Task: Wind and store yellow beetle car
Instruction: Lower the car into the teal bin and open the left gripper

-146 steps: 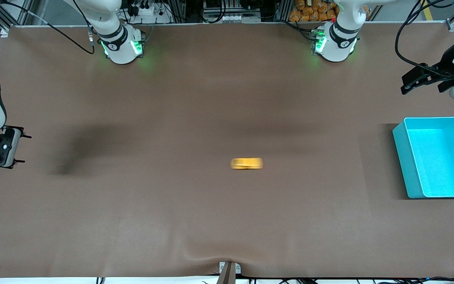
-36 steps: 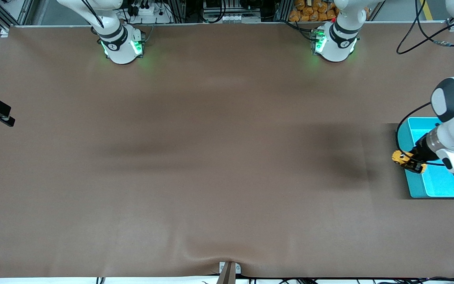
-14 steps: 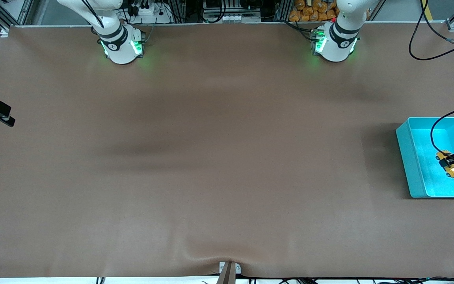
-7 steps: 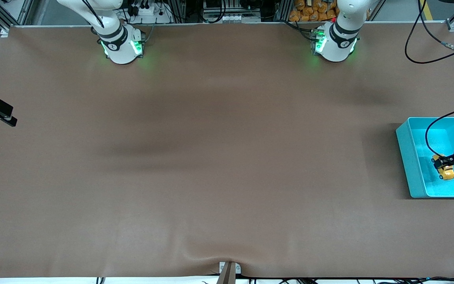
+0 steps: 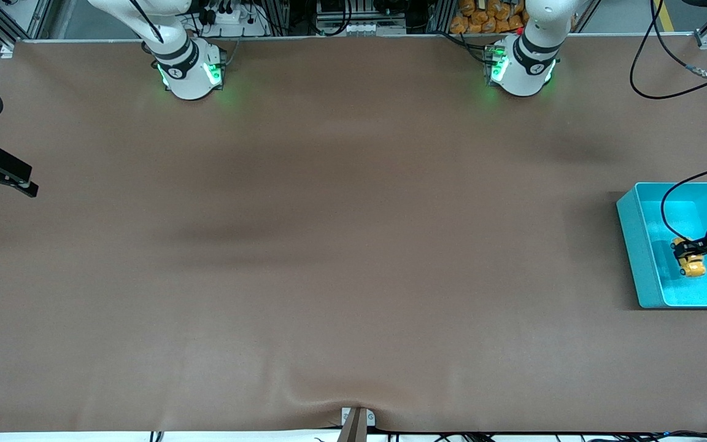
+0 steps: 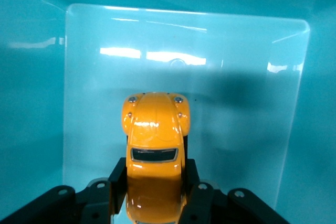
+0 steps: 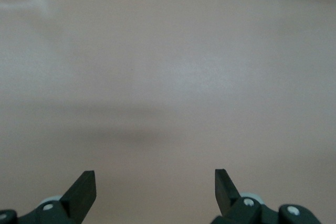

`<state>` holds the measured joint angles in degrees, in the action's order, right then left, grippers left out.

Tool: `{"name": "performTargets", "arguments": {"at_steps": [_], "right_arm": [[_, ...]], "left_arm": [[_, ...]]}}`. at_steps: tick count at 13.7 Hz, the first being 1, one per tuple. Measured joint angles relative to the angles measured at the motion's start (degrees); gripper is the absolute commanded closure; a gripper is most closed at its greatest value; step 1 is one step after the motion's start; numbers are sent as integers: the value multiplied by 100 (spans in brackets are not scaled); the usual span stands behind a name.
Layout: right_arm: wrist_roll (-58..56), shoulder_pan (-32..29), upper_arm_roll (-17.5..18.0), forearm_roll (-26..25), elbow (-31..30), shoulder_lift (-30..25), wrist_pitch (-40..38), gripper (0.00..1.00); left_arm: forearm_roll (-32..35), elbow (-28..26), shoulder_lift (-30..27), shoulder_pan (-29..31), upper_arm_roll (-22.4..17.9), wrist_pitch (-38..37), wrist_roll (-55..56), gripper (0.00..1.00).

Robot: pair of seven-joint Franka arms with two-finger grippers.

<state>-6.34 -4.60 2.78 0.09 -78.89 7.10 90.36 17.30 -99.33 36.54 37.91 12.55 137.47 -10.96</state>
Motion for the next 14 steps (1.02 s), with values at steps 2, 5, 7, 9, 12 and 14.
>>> {"name": "performTargets", "arguments": {"at_steps": [2, 5, 7, 9, 12, 14], "right_arm": [[0, 7, 4, 0, -30, 10, -1, 0], [0, 7, 4, 0, -39, 55, -1, 0], [1, 7, 4, 0, -39, 70, -1, 0], [1, 7, 1, 0, -40, 89, 4, 0], [1, 8, 2, 0, -42, 133, 22, 0], [1, 7, 2, 0, -42, 170, 48, 0]], "left_arm": [[0, -33, 33, 0, 2, 0, -134, 100], [-2, -53, 50, 1, 2, 0, -424, 100], [-4, -56, 73, 2, 2, 0, -617, 92], [-4, -56, 93, 3, 2, 0, -679, 0], [-4, -53, 97, 3, 78, 1, -727, 0], [-4, -36, 84, -2, 187, 0, -727, 0]]}}
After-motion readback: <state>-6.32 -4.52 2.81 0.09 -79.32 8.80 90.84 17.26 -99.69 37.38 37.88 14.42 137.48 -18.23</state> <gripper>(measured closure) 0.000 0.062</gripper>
